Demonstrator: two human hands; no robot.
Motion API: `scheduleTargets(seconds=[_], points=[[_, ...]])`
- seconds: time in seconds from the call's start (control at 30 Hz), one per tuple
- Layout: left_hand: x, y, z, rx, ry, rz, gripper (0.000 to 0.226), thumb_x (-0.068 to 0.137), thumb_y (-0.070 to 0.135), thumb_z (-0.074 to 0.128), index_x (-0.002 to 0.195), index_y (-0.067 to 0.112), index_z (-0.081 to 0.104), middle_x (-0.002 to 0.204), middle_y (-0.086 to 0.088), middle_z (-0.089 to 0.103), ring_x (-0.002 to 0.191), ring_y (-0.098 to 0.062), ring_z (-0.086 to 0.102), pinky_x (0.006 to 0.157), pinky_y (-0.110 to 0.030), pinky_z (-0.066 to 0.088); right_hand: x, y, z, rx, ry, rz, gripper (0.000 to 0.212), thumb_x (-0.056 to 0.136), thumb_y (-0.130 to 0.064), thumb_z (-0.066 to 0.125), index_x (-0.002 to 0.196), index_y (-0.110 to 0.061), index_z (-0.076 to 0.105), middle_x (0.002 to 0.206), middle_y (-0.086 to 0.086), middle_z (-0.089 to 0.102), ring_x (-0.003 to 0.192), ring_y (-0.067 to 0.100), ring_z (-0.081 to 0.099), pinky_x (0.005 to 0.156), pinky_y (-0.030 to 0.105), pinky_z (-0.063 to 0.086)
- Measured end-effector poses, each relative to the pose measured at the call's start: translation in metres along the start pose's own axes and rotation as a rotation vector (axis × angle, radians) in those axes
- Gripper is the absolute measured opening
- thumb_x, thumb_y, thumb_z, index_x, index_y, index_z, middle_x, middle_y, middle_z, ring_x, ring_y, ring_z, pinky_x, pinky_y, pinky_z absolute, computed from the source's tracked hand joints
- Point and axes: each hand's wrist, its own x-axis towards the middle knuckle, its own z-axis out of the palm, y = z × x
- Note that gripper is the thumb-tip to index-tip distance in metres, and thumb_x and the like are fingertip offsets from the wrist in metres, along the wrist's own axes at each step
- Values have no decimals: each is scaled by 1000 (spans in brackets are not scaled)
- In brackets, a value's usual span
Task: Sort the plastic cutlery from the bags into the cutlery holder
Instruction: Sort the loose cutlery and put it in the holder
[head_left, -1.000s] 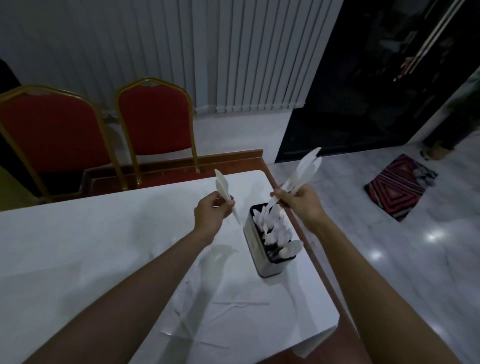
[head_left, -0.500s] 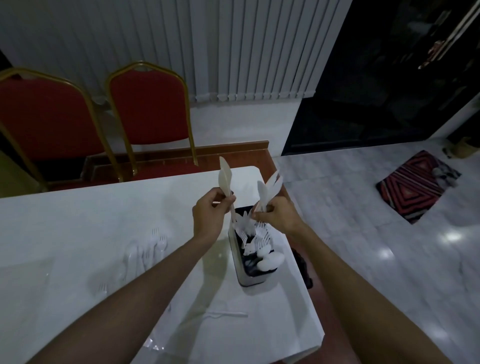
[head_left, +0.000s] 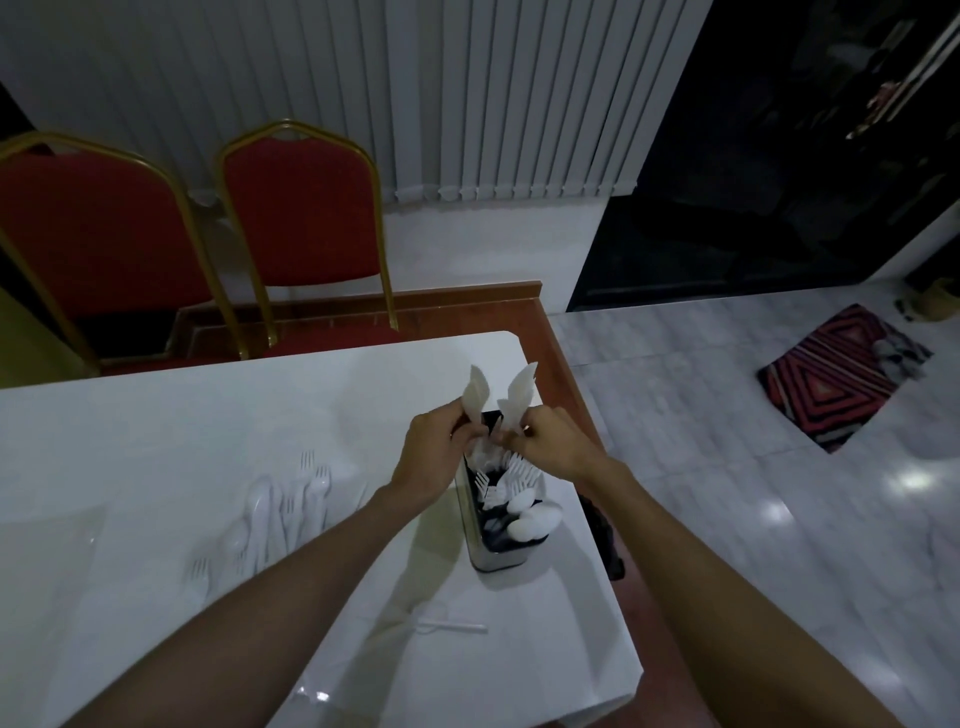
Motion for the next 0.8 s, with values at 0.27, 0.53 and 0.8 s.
scheduleTargets(seconds=[0.27,0.53,0.8], points=[[3,-2,4,108,-97,15,11,92,14,57,97,9,66,85,-3,71,76,-17,65,67,-25,49,4,1,-4,8,3,4,32,89,-44,60,82,-13,64,64,-3,59,60,11,54,53,20,35],[-1,-4,-4,-21,-116,18,13,91,12,57,103,10,63,89,-4,71,82,-16,67,73,-21,50,1,5,-6,46,72,-21,24,92,-46,56,87,-23,61,74,-6,64,67,9,59,59,23,41],[-4,-13,-7,121,-199,61,14,91,13,57,95,7,69,87,-3,71,81,-16,65,74,-29,50,1,6,-3,88,120,-28,25,87,-44,62,73,-25,59,64,-4,58,56,6,47,53,20,35]])
